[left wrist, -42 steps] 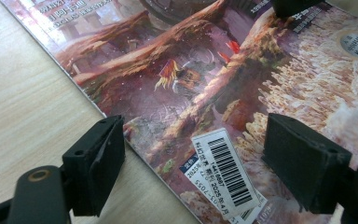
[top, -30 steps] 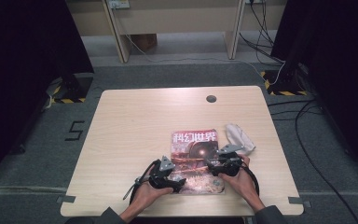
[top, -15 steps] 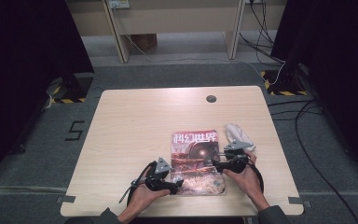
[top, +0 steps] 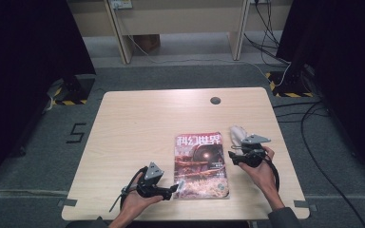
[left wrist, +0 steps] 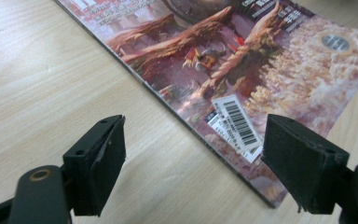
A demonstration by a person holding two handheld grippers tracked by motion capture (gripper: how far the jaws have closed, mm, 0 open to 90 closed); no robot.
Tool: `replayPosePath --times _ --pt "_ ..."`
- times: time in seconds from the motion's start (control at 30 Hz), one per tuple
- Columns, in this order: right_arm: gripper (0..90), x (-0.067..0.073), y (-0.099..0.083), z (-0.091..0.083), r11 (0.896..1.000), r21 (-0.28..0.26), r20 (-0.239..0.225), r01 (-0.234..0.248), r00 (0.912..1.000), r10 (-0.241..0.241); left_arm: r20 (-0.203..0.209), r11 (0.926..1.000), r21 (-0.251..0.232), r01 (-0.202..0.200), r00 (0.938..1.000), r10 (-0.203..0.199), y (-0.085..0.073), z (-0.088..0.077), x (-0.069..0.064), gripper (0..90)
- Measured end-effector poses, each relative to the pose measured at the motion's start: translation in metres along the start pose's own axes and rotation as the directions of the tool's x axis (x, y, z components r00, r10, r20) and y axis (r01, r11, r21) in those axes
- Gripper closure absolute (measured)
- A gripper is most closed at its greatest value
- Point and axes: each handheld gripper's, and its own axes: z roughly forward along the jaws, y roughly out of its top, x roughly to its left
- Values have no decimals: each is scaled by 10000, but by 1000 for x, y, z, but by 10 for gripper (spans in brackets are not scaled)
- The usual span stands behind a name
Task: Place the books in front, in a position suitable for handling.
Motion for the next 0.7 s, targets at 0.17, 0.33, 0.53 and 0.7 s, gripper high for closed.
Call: replayPosePath --times 0.17,0.33,0.53,0.7 --pt "369 -13 1 3 9999 -60 355 -149 9993 151 -59 10000 3 -40 10000 40 -3 -2 -1 206" --pt "382 -23 2 10 9997 132 705 -198 9973 189 -2 9998 70 -192 9998 192 -5 -4 -4 204" --pt "386 -33 8 14 9994 153 1011 -325 9944 307 -44 9997 60 -231 9997 231 -5 -4 -3 205" --pt "390 -40 9 22 9982 378 1068 -470 9934 427 10 9996 89 -286 9996 285 -5 -2 -4 205"
